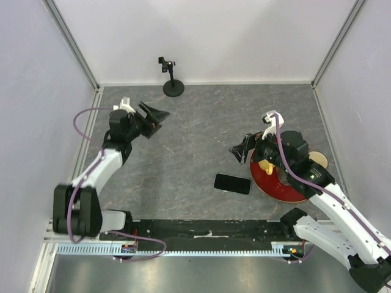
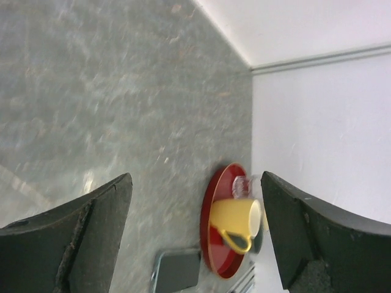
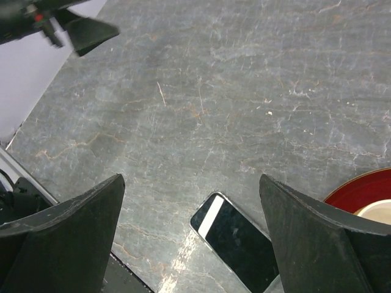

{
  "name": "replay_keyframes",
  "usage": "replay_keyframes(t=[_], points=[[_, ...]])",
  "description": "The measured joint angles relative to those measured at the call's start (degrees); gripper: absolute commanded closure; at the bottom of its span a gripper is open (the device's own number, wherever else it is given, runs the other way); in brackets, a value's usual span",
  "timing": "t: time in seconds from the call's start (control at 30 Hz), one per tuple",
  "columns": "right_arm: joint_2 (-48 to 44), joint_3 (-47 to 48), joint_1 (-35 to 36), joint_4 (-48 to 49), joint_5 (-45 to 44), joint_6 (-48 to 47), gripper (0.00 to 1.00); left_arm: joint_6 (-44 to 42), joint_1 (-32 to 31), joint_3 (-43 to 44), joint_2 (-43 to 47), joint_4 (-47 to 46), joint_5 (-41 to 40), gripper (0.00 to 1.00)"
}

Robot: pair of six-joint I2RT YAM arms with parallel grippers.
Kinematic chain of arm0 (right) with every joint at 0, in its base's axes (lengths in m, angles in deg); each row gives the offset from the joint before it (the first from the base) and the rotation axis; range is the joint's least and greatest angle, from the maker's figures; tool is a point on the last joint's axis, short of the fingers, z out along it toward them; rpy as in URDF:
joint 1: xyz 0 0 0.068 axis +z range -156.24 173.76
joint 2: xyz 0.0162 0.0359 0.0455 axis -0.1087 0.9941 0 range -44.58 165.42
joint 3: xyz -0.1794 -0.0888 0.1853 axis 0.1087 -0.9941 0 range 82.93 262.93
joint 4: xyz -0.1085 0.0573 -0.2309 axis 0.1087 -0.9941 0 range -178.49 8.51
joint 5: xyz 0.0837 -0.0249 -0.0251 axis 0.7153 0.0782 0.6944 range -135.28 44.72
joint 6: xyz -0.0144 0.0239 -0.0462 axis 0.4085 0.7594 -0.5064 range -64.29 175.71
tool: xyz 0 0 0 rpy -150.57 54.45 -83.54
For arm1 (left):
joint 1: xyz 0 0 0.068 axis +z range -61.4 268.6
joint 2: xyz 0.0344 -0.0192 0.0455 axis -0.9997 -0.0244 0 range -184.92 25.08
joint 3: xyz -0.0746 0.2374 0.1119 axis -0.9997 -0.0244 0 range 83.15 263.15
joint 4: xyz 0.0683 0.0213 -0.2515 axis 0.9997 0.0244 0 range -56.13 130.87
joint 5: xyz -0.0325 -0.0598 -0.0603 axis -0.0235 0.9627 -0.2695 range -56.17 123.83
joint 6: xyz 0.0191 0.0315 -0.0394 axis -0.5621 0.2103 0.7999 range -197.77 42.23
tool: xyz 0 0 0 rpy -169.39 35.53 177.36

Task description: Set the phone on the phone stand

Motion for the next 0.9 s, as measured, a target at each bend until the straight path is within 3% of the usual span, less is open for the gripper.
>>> replay_keyframes(t=[0.2,0.43,0.63,0.9], points=[[-3.67,-0.15,0.00,0.20,-2.05,-0.72,0.02,8.55,3.48,14.95,-24.90,-18.56,4.50,0.03],[-6.60,-0.83,0.00,-0.13,-3.87,-2.01,0.02,25.09,7.45,33.38,-53.75,-42.91,5.14,0.01],[-9.22,-0.70,0.00,-2.58,-8.28,-5.20,0.02,27.08,8.68,53.57,-69.02,-40.02,4.79,0.01],[-11.32,0.66,0.00,-4.20,-14.40,-8.55,0.02,27.06,8.52,72.87,-77.59,-38.56,4.44,0.02]])
